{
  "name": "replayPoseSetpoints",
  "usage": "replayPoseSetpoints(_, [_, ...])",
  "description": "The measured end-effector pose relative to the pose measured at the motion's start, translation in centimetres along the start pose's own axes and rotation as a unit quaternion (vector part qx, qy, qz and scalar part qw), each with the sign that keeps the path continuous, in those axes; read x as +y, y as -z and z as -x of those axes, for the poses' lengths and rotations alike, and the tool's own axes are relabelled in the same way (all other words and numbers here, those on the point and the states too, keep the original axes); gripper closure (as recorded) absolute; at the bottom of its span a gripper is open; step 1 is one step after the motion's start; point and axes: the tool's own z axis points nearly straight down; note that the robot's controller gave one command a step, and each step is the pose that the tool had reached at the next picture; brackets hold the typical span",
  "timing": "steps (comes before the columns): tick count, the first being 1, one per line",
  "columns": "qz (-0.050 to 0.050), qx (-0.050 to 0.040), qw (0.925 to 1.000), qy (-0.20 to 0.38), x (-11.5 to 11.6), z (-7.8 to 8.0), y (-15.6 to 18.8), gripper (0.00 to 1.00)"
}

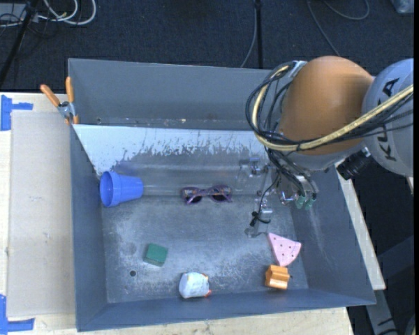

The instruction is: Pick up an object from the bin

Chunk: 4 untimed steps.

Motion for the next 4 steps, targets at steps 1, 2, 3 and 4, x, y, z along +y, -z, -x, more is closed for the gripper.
replayPoseSetpoints(1, [0.0, -0.0038, 1.0, 0.0, 0.0, 0.1, 0.5, 0.0])
replayPoseSetpoints(2, [0.0, -0.0001, 0.9994, 0.035, 0.4, -1.3, 3.8, 0.0])
replayPoseSetpoints(3, [0.0, -0.0077, 0.999, 0.045, -4.0, -4.6, 1.8, 0.0])
replayPoseSetpoints(4, [-0.001, 0.0063, 1.0, 0.006, -5.1, -4.5, 2.2, 0.0])
